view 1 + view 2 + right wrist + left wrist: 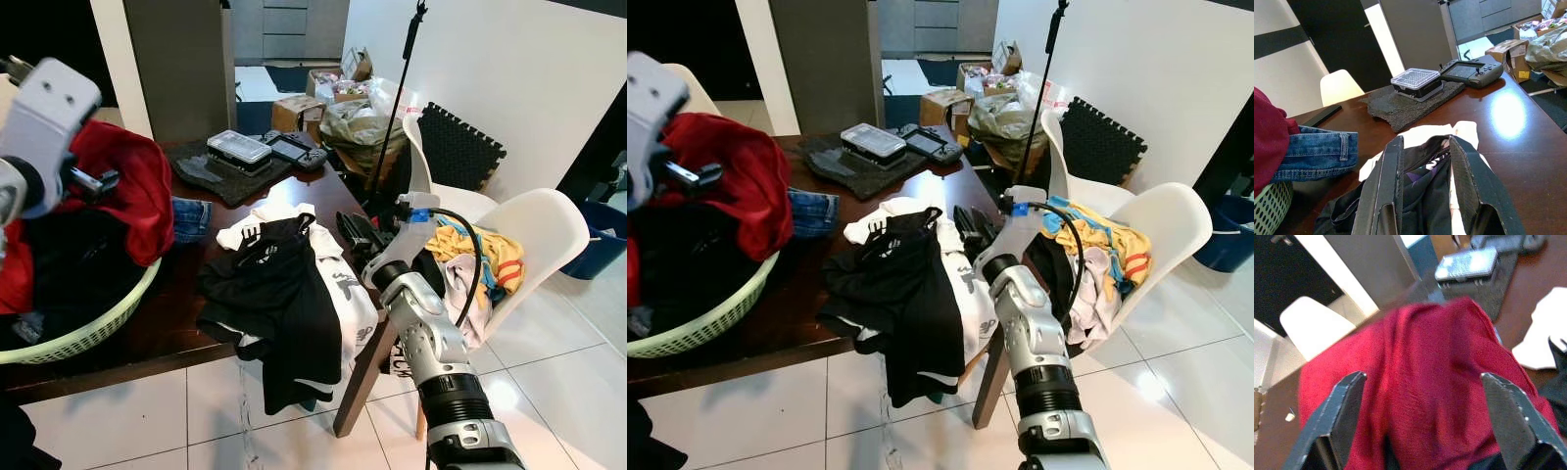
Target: Hang hanger
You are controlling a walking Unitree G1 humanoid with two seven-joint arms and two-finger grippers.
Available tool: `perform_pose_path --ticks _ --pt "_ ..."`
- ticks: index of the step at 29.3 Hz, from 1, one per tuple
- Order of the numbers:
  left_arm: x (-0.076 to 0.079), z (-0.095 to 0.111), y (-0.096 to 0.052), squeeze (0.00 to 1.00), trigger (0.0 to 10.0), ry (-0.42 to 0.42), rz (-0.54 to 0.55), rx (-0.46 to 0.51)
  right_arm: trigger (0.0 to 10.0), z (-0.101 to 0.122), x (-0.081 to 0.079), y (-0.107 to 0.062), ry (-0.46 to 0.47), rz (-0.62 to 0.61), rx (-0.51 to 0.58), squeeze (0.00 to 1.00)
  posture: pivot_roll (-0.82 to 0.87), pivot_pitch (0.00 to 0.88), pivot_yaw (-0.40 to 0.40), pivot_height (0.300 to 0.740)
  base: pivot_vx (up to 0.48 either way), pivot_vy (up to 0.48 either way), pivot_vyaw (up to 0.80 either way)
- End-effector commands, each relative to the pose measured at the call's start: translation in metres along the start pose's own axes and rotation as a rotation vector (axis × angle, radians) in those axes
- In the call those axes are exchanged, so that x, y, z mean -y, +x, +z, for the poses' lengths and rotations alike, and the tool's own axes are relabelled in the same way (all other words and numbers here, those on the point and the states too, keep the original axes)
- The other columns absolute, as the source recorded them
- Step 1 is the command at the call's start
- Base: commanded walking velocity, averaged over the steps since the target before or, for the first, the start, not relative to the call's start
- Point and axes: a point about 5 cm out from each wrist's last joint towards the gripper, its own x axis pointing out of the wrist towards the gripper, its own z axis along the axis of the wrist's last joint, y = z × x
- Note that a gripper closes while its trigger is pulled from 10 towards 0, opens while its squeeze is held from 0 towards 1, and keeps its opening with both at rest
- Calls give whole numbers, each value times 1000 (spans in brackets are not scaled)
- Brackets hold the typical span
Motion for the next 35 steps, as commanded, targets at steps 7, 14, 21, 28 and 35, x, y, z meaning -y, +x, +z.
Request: perform_pose_path --ticks 7,14,21,28,35 --pt "-35 37 -14 1000 10000 9 295 226 10000 2 0 -1 -1 4 -1 0 103 0 -62 740 0 0 0" --pt "-54 14 -18 1000 10000 24 399 78 10000 2 0 0 -1 4 -1 0 103 0 -64 740 0 0 0" --pt "-23 -25 3 1000 10000 -115 235 100 10000 3 1 1 -5 7 1 0 97 0 -68 740 0 0 0" --pt "-12 -37 7 0 10000 -70 222 147 10000 4 2 1 -9 7 3 0 92 0 -65 740 0 0 0" --pt "-4 -50 7 0 10000 7 236 114 10000 5 2 0 -9 7 5 0 88 0 -65 740 0 0 0"
